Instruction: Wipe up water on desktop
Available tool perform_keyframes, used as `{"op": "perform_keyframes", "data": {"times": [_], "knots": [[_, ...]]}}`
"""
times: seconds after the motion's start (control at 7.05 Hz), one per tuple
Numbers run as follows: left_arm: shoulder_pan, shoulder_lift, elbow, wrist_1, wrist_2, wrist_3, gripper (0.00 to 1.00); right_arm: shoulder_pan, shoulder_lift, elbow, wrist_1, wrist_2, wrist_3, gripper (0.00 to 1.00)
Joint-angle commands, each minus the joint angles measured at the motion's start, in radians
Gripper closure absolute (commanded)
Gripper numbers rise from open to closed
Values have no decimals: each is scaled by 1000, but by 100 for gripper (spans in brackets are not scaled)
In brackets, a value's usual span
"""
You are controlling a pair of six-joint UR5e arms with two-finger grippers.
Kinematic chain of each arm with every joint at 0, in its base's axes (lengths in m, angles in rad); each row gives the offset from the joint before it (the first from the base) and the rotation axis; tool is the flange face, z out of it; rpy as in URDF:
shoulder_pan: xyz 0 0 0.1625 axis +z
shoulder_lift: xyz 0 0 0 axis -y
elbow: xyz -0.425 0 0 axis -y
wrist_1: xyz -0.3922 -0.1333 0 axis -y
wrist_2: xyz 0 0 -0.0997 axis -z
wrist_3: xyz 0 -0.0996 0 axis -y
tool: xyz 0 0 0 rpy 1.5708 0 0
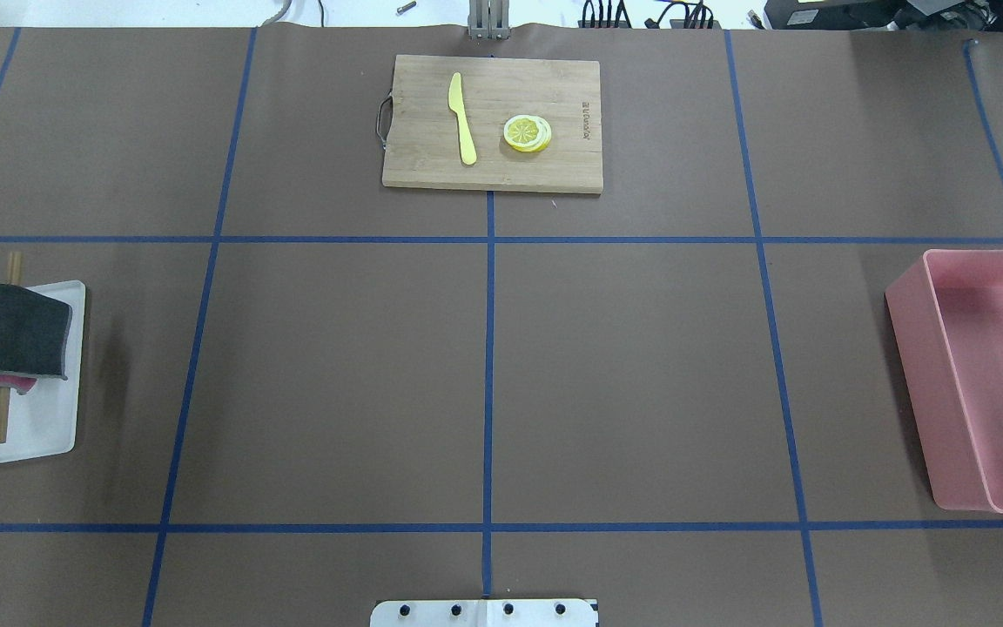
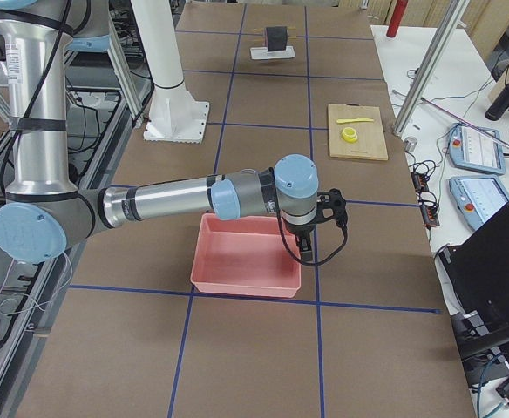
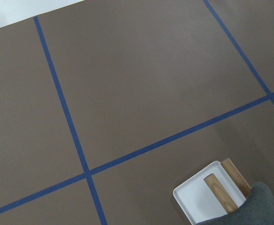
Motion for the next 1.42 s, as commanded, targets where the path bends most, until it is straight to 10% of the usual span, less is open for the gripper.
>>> {"op": "perform_keyframes", "data": {"times": [0.0, 0.43, 1.28], "knots": [[-21, 22, 3, -26, -72, 6, 1, 30, 0, 28, -17, 4, -2, 0], [-98, 12, 16, -31, -360, -289, 3, 33, -36, 88, -12, 44, 4, 0], [-63, 4, 39, -14, -223, -459, 2, 27, -122, 193, 99, 237, 166, 0]]}}
